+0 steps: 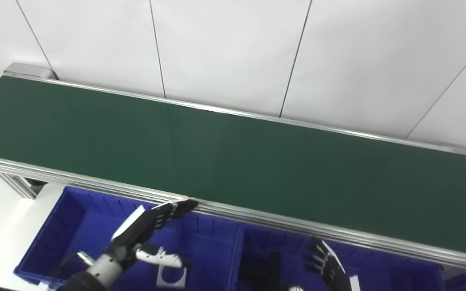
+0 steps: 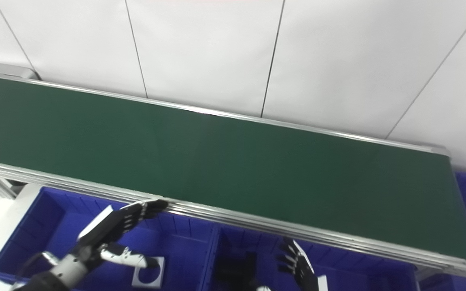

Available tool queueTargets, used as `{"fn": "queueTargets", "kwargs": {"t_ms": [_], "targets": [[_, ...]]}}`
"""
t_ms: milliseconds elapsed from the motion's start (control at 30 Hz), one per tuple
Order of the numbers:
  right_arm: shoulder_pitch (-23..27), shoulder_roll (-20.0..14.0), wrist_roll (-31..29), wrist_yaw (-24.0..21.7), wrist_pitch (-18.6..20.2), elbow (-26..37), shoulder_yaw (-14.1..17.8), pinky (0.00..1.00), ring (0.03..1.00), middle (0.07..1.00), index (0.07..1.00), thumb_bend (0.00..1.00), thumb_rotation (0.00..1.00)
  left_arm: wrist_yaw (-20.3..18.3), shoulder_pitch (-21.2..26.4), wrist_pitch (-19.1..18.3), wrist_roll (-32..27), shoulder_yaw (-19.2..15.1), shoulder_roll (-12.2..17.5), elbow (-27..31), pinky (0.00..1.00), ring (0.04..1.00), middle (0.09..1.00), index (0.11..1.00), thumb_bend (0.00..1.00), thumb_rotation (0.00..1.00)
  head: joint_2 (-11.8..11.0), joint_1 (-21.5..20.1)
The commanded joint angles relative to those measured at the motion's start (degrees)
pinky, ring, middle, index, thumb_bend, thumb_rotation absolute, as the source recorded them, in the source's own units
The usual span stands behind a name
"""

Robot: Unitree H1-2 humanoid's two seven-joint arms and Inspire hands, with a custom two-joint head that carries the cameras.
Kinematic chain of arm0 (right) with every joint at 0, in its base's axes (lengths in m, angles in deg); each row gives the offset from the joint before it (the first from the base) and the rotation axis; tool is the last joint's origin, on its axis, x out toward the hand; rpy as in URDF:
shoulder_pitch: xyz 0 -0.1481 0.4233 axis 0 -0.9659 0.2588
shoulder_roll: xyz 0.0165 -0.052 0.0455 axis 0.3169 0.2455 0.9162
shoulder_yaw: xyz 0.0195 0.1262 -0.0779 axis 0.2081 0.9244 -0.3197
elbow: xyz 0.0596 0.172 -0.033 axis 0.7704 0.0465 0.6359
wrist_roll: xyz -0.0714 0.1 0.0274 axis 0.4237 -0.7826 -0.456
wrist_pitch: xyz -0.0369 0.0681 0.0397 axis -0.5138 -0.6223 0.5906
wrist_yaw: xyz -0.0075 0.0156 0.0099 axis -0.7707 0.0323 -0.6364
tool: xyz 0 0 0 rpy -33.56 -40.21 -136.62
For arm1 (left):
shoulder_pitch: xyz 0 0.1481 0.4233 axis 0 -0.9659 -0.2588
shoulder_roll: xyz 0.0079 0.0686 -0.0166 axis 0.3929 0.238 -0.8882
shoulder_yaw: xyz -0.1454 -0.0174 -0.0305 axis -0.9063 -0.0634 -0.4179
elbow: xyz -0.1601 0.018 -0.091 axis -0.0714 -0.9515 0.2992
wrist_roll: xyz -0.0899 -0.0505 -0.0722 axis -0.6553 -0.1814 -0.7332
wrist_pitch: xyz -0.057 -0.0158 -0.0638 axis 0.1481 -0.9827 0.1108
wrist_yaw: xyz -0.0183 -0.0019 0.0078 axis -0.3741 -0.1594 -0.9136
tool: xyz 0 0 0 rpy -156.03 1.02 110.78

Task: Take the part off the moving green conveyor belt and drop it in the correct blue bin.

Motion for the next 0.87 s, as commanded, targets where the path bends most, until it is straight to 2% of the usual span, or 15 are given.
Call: {"fn": "queueTargets", "kwargs": {"t_ms": [0, 67, 200, 433, 633, 833], "targets": [[-0.28, 0.92, 1.04, 1.32, -2.36, 2.22, 0.23, 0.66, 0.748, 0.819, 0.853, 0.63, 0.07, -0.46, 1.39, 3.4, -1.26, 0.77, -1.08, -0.02, 0.81, 0.797, 0.751, 0.725, 0.59, 0.04, 0.07, 0.03], [-0.55, 2.02, 2.01, 1.87, -1.85, 3.11, 0.12, 0.66, 0.75, 0.821, 0.855, 0.62, 0.08, -1.1, 2.63, 4.59, -1.39, 1.38, -1.92, -1.14, 0.8, 0.785, 0.737, 0.71, 0.58, 0.04, 1.31, -5.07], [-0.98, 3.92, 3.69, 3.33, -0.48, 4.49, 0.11, 0.66, 0.753, 0.815, 0.848, 0.62, 0.13, -1.59, 4.03, 5.56, -2.81, 1.18, -2.98, -2.59, 0.8, 0.766, 0.722, 0.697, 0.59, 0.02, 2.44, -8.21], [-1.21, 6.08, 5.33, 5.24, 1.33, 5.68, 0.63, 0.66, 0.753, 0.812, 0.84, 0.6, 0.13, -1.35, 4.66, 7.04, -5.06, -0.43, -4.22, -5.01, 0.84, 0.77, 0.681, 0.655, 0.55, 0.0, 3.09, -9.77], [-0.77, 6.93, 7.43, 6.62, 2.57, 5.73, 0.99, 0.64, 0.741, 0.803, 0.828, 0.62, 0.17, -1.38, 4.63, 5.02, -6.08, -1.33, -4.06, -5.1, 0.82, 0.748, 0.67, 0.646, 0.57, 0.0, 3.69, -11.19], [-0.22, 7.55, 7.57, 7.21, 2.86, 5.38, 0.83, 0.64, 0.738, 0.794, 0.813, 0.63, 0.13, -0.92, 4.58, 3.37, -6.09, -2.25, -3.89, -4.51, 0.82, 0.731, 0.67, 0.652, 0.6, 0.0, 3.73, -13.07]]}}
